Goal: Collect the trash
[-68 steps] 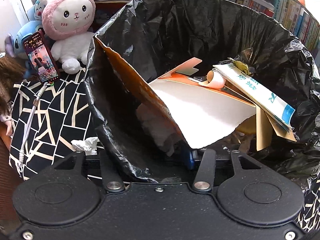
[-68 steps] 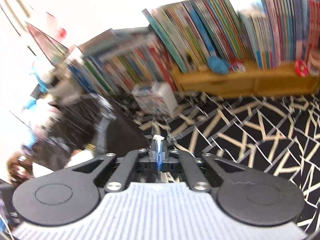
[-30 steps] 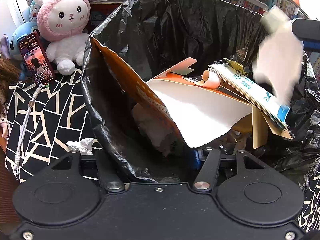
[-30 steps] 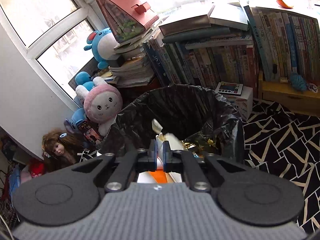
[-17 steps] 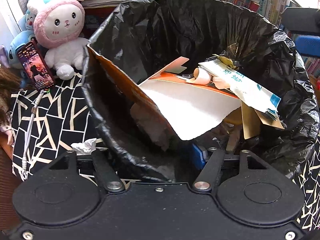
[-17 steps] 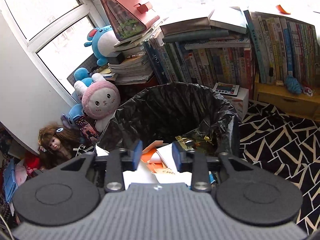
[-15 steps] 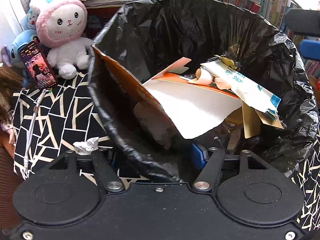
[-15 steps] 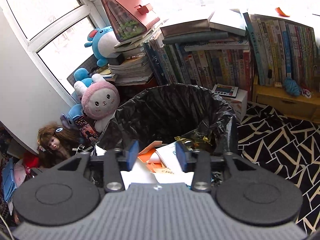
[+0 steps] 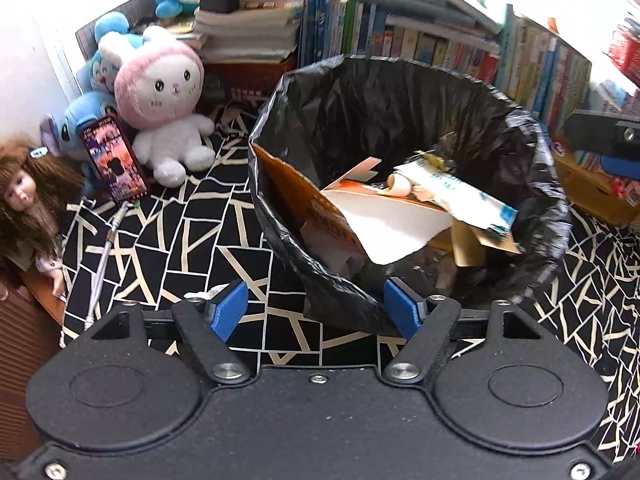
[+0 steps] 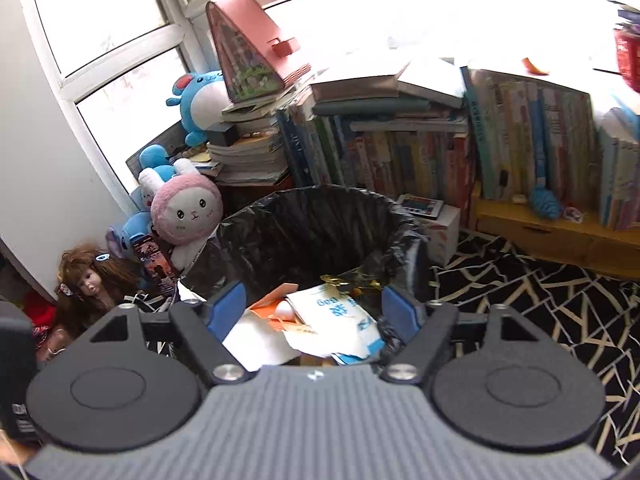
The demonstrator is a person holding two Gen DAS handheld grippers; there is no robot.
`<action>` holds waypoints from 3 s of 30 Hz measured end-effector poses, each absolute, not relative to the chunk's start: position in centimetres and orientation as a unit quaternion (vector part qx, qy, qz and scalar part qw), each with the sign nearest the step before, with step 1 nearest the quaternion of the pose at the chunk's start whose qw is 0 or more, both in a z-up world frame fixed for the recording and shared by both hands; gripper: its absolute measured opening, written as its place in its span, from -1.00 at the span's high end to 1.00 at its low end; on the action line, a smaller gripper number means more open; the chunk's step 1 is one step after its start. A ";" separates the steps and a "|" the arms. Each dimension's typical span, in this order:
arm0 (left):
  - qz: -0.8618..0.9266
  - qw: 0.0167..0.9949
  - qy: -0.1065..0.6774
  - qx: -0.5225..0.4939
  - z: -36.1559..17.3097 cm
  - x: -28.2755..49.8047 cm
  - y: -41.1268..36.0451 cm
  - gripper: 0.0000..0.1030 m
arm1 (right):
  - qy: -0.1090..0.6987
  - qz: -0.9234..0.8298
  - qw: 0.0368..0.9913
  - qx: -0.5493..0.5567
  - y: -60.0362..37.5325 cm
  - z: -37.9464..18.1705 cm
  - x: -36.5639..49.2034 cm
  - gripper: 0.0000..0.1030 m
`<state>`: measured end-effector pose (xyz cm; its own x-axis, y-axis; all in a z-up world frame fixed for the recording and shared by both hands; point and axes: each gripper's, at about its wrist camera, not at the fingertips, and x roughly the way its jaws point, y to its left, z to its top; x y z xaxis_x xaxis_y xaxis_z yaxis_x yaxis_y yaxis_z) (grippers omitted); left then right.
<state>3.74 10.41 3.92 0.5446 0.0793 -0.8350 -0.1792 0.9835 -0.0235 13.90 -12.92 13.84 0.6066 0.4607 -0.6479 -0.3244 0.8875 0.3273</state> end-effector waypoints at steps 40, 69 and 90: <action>-0.046 0.867 0.496 0.013 7.4 2.3 1.2 -0.51 | 0.424 -0.004 0.900 0.102 -22.9 10.9 4.7 -1.00; -0.057 0.872 0.485 0.021 7.1 3.9 0.6 -0.70 | 0.447 -0.027 0.890 0.086 -22.5 10.5 4.1 -1.00; -0.057 0.879 0.473 0.010 7.4 3.8 0.8 -0.90 | 0.442 -0.027 0.893 0.077 -22.6 10.7 4.3 -1.00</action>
<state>3.78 0.77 7.45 0.5452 -0.0903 -0.8334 0.1097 0.9933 -0.0358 4.26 -22.55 10.72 0.6079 0.0191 -0.7938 0.1172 0.9866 0.1134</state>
